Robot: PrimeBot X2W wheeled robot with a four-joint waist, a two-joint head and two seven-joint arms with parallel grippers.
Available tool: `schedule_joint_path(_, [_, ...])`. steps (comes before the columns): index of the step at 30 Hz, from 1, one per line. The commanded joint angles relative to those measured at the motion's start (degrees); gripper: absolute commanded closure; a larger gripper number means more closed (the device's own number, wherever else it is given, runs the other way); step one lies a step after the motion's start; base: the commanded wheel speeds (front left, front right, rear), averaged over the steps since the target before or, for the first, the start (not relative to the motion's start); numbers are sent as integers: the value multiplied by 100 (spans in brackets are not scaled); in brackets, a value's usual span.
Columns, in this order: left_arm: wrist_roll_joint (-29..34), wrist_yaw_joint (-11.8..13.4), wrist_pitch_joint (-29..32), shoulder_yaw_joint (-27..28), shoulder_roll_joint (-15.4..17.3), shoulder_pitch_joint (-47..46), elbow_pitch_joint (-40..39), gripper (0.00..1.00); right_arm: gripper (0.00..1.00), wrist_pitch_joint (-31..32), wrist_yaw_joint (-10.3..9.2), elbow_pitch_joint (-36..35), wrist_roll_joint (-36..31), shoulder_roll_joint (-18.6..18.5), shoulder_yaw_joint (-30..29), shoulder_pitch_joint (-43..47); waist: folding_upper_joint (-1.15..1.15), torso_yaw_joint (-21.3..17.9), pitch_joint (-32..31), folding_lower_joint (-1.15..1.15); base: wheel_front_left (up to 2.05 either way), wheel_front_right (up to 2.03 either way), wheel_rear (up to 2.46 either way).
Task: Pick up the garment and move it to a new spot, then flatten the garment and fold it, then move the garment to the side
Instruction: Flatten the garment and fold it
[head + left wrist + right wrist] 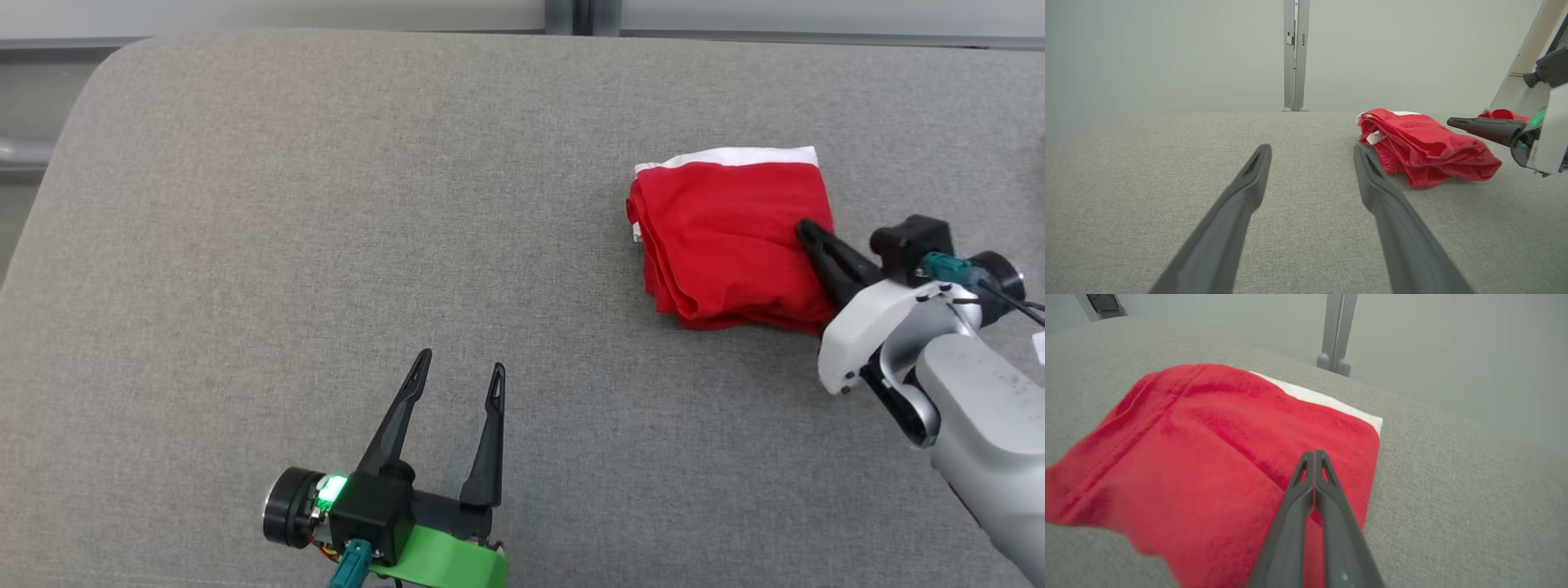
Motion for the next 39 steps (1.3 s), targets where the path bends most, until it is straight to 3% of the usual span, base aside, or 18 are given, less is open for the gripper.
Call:
schedule_joint_path(1, [-9, 34, -27, -12, 8, -115, 6, 0, 100, 91, -10, 35, 229, -12, 271, -50, 0, 47, 49, 0, 0, 0, 0])
schedule_joint_path(10, [-13, 48, -27, -18, 8, -136, -18, 0, 100, 134, -10, -537, 1698, -291, 1646, 30, 0, -19, 57, 0, 0, 0, 0])
schedule_joint_path(16, [29, 14, -27, -18, 8, -176, -49, 0, 100, -49, -11, -1339, 2613, -374, 2110, -202, 0, -29, 115, 0, 0, 0, 0])
schedule_joint_path(19, [25, 10, -27, -59, 8, -216, -71, 0, 100, -218, -10, -1208, 2454, -377, 1921, -481, 0, 9, 184, 0, 0, 0, 0])
schedule_joint_path(27, [-108, 44, -27, -248, 8, -365, -68, 0, 100, -286, -8, 447, 1219, 495, 1033, -969, 0, 310, 358, 0, 0, 0, 0])
schedule_joint_path(32, [-179, 103, -27, -334, 8, -413, -76, 0, 100, -285, -8, 1150, 752, 919, 820, -874, 0, 469, 415, 0, 0, 0, 0])
schedule_joint_path(39, [-246, 151, -27, -380, 8, -458, -70, 0, 100, -272, -8, 1757, 513, 1162, 659, -775, 0, 510, 445, 0, 0, 0, 0])
